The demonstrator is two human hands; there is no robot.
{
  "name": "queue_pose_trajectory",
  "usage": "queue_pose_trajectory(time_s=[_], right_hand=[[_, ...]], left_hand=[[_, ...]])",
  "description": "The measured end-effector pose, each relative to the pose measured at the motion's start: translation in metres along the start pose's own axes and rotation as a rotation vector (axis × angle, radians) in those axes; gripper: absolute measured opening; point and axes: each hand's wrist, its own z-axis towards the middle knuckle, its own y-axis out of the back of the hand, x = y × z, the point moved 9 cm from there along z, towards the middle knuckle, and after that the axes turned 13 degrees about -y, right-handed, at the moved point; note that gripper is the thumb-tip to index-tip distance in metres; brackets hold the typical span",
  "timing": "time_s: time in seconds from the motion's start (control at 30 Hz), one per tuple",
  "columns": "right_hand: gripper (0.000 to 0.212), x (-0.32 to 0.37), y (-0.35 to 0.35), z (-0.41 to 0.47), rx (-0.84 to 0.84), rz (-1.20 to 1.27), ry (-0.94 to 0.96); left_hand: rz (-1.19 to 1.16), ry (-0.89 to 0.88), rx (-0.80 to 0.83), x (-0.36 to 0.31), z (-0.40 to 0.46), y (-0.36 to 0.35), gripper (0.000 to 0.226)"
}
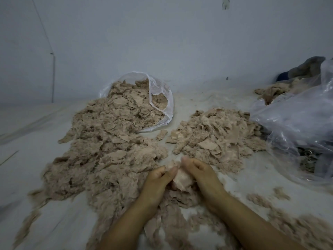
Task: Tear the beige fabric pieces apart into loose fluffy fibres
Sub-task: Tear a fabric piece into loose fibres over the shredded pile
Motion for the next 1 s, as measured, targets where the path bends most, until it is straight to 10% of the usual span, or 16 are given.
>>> queue_pose_trajectory(time_s=[0.17,0.5,0.67,0.87,1.0], right_hand=[[0.006,0.007,0.006,0.001,-0.033,0.084,0.069],[0.006,0.014,0.029,0.000,-0.209,0.087,0.088],[0.009,0.018,0.056,0.006,-0.245,0.549,0.063],[0.057,-0.010,0.015,0.005,0.045,-0.209,-0.207],[0.013,-0.004,0.010,0.006,0.042,-0.270,-0.088]], left_hand=[[0.062,-0.015,0.091,-0.003,-0.004,-0.010,0.036],[0.213,-0.055,0.056,-0.002,0.002,0.001,0.036],[0.196,-0.075,-0.015,-0.006,0.003,0.011,0.028],[0.197,-0.149,-0.178,-0.015,0.005,0.024,0.016],[0.303,-0.122,-0.031,-0.012,0.007,0.022,0.027]])
